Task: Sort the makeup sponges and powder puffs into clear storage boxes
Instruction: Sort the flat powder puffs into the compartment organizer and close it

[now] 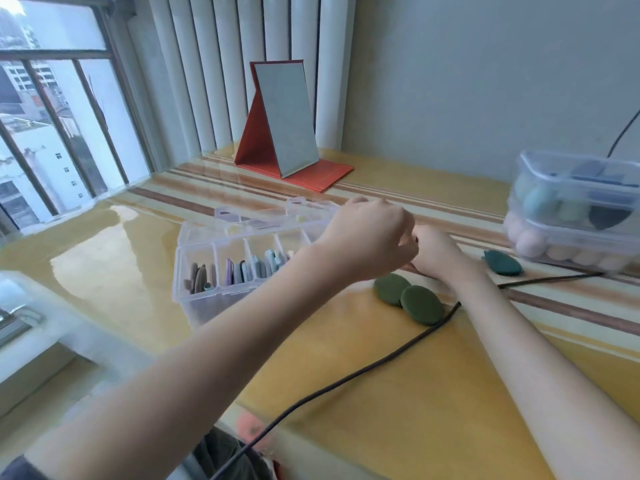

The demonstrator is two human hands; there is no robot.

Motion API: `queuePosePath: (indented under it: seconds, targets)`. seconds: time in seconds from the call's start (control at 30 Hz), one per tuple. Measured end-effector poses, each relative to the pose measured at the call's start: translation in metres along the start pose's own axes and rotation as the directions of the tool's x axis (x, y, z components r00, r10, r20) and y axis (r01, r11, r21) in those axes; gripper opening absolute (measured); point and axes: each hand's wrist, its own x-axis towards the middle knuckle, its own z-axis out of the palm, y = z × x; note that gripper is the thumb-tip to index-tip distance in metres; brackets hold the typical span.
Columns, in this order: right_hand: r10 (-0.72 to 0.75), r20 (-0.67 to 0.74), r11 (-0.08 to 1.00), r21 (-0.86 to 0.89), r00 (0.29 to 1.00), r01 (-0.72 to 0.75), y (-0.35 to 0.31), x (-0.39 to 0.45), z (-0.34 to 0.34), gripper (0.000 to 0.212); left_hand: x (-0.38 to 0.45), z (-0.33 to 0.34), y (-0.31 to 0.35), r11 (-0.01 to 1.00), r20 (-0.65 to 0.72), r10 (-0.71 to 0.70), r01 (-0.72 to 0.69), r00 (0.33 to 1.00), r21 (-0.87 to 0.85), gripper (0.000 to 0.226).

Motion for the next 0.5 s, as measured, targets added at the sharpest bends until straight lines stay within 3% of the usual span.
queuePosePath:
  seconds: [0.1, 0.2, 0.27, 0.33, 0.4, 0.43, 0.47, 0.5]
  targets:
    - [-0.026, -0.211, 0.999, 0.024, 0.977, 0.032, 0.005, 0.001, 0.006, 0.013, 0.018, 0.016, -0.002, 0.926, 0.114, -0.205, 0.23, 0.972, -0.299, 0.034]
    - [0.029, -0.416, 0.958, 0.272, 0.909, 0.094, -0.001, 0.006, -0.001, 0.015, 0.034, 0.021, -0.02, 0.779, 0.108, -0.397, 0.397, 0.911, -0.485, 0.041]
    - [0.074, -0.39, 0.854, 0.5, 0.918, 0.144, -0.011, 0.012, -0.007, 0.011, 0.039, 0.022, -0.028, 0.714, 0.122, -0.434, 0.423, 0.893, -0.557, 0.035]
    - [0.104, -0.245, 0.63, 0.767, 0.964, 0.127, -0.025, 0.018, -0.01, 0.013, 0.042, 0.025, -0.032, 0.691, 0.107, -0.461, 0.432, 0.881, -0.58, 0.035]
    - [0.114, -0.143, 0.421, 0.903, 0.983, 0.083, -0.032, 0.028, -0.009, 0.014, 0.042, 0.026, -0.034, 0.663, 0.005, -0.531, 0.42, 0.847, -0.62, 0.03]
    - [0.127, -0.138, 0.397, 0.914, 0.982, 0.077, -0.034, 0.034, -0.006, 0.012, 0.042, 0.026, -0.036, 0.64, -0.058, -0.578, 0.409, 0.814, -0.65, 0.027]
    - [0.15, -0.169, 0.464, 0.882, 0.974, 0.081, -0.036, 0.041, -0.003, 0.01, 0.042, 0.026, -0.038, 0.591, -0.11, -0.634, 0.388, 0.766, -0.707, 0.022]
    - [0.154, -0.229, 0.607, 0.79, 0.961, 0.09, -0.035, 0.05, 0.002, 0.008, 0.041, 0.025, -0.04, 0.51, -0.127, -0.692, 0.358, 0.71, -0.782, 0.016]
